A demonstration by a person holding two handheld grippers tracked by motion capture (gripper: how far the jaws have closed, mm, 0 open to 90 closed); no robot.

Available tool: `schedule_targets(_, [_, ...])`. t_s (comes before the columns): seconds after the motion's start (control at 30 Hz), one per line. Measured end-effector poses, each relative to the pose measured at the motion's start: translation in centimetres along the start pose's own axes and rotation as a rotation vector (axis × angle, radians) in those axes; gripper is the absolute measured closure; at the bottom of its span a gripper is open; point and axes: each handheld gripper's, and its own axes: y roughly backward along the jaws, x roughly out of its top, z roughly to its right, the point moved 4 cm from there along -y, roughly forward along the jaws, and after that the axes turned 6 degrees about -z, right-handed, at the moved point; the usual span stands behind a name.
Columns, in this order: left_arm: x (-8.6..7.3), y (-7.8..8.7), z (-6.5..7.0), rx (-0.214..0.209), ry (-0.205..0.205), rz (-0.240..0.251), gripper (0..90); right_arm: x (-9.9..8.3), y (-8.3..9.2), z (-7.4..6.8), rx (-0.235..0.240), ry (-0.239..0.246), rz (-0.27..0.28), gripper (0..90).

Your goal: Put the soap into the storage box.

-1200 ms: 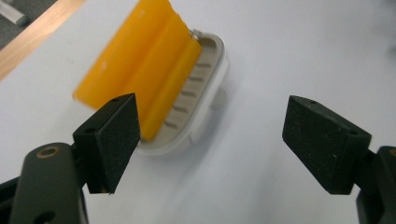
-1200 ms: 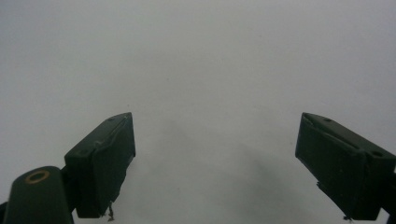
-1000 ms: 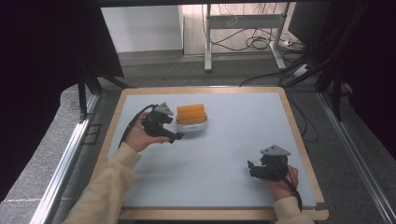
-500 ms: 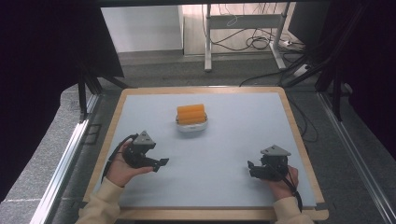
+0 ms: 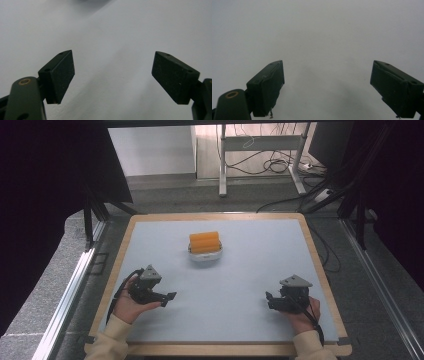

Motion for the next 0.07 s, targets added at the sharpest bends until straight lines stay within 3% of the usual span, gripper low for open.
schedule_targets(0.07, [0.07, 0.1, 0.01, -0.001, 0.001, 0.006, 18.6, 0.04, 0.12, 0.07, 0.002, -0.005, 0.006, 12.2])
